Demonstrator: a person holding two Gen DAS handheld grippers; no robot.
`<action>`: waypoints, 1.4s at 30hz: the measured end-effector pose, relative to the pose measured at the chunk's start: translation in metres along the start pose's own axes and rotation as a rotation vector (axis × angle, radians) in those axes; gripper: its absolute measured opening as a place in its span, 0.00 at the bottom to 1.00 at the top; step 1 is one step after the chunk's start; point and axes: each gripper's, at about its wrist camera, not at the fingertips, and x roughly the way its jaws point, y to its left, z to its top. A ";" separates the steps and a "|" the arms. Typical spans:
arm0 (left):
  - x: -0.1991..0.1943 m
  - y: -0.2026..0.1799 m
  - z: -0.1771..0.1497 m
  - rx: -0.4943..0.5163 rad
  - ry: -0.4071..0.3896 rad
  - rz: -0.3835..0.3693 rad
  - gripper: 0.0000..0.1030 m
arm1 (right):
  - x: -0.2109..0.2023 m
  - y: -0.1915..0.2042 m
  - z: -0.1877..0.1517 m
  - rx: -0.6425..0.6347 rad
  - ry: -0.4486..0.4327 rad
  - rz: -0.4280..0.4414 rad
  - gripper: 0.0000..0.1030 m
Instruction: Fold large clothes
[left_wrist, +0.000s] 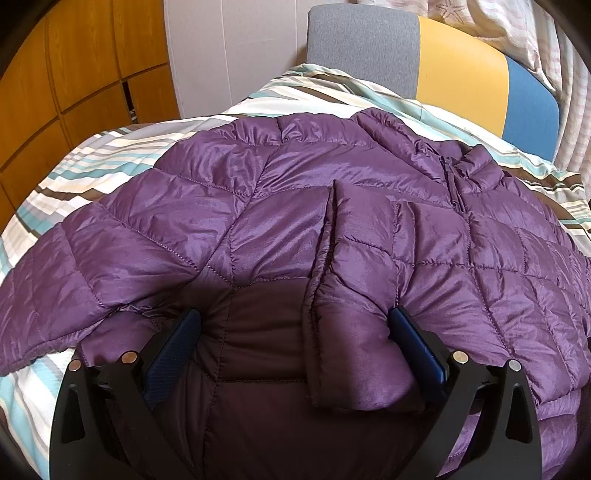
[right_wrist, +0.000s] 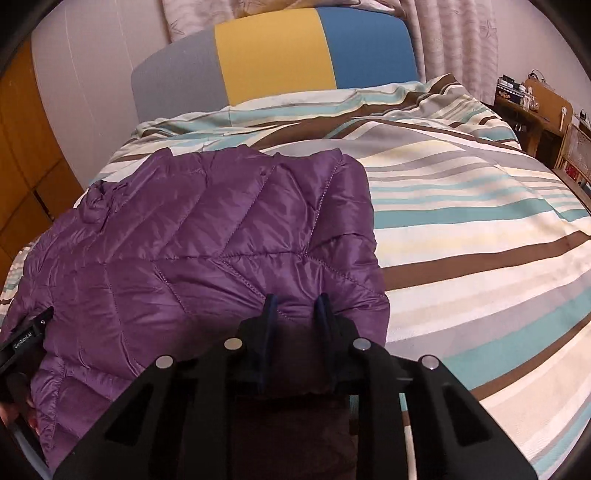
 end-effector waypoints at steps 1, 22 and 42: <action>0.000 0.000 0.000 0.001 0.000 0.001 0.97 | 0.001 0.003 -0.001 -0.012 -0.002 -0.012 0.21; -0.004 0.006 0.004 -0.021 0.037 -0.041 0.97 | 0.006 0.012 -0.005 -0.075 -0.018 -0.086 0.22; -0.097 0.192 -0.034 -0.424 -0.111 -0.053 0.97 | 0.005 0.012 -0.005 -0.079 -0.018 -0.089 0.22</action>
